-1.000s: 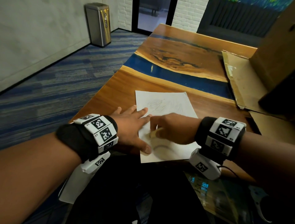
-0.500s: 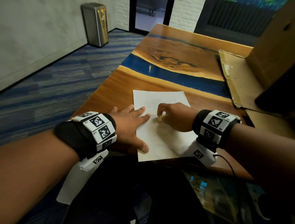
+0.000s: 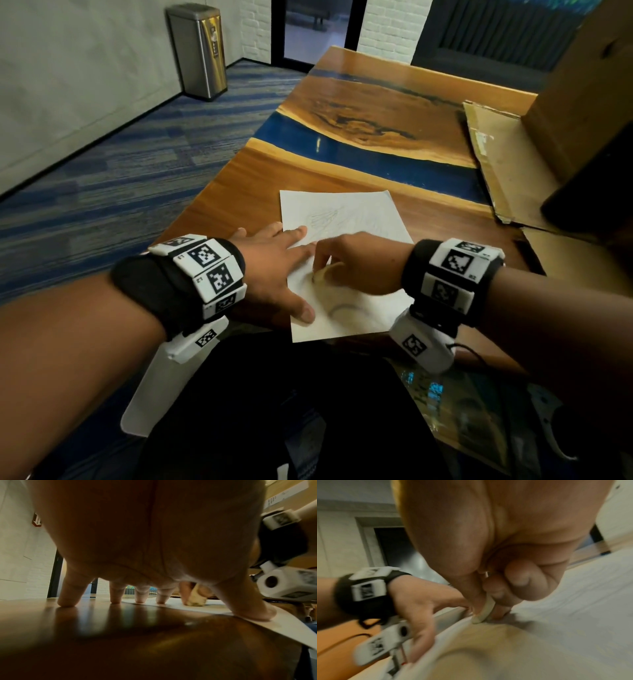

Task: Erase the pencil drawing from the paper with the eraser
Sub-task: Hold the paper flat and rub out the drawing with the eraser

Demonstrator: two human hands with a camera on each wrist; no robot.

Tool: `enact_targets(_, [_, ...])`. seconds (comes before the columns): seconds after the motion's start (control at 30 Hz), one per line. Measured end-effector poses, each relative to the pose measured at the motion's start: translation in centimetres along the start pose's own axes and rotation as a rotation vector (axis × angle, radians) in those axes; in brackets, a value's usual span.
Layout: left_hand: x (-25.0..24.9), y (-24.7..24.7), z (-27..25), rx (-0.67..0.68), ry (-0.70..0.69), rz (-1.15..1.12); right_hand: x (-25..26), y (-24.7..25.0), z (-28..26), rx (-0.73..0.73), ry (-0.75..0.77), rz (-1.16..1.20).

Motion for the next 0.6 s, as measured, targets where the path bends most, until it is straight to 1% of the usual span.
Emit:
enact_targets(0.07, [0.0,-0.1,0.0,0.005,0.008,0.018,-1.8,1.2,0.4,-0.093,-0.094,-0.006])
enact_targets(0.1, [-0.1,-0.2,0.0,0.004,0.006,0.019,-1.9,1.2,0.3,-0.105,-0.099,-0.004])
enact_targets(0.13, [-0.1,-0.1,0.0,0.0,0.001,0.015,-1.2,0.9,0.0,-0.081,-0.062,0.005])
enact_targets(0.2, [0.1,0.0,0.0,0.001,-0.008,-0.009,1.2,-0.5,-0.7,0.018,0.068,0.021])
enact_targets(0.23, [0.1,0.0,0.0,0.009,-0.008,-0.016,1.7,-1.0,-0.9,0.051,0.096,0.03])
enact_targets(0.27, [0.0,0.0,0.0,0.016,-0.006,-0.01,1.4,-0.8,-0.7,0.046,0.088,0.031])
enact_targets(0.37, [-0.2,0.0,0.1,0.02,0.0,0.043,-1.3,1.1,0.0,-0.079,-0.044,0.003])
enact_targets(0.4, [-0.3,0.1,0.0,0.024,0.0,0.049,-1.4,1.1,-0.1,-0.086,-0.047,-0.005])
enact_targets(0.43, [-0.3,0.1,0.0,0.03,-0.001,0.046,-0.9,0.8,-0.4,-0.06,-0.011,-0.008])
enact_targets(0.5, [-0.2,0.2,0.0,0.051,-0.001,0.026,0.9,-0.5,-1.1,0.052,0.103,-0.008])
enact_targets(0.53, [-0.1,0.2,0.1,0.061,0.0,0.027,1.0,-0.7,-1.3,0.08,0.116,-0.005])
enact_targets(0.57, [-0.1,0.2,0.2,0.063,0.002,0.04,0.4,-0.4,-1.1,0.063,0.09,-0.007])
enact_targets(0.6, [-0.2,0.2,0.3,0.059,0.004,0.061,-0.8,0.3,-0.8,0.014,0.032,-0.011])
Point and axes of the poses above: each hand's wrist, its own z-axis towards the middle knuckle, its own y-axis out of the back of the hand, x = y × z, the point moved 8 cm from there along z, towards the middle knuckle, and after that the axes turned 1 degree about z, right-handed, at the moved point
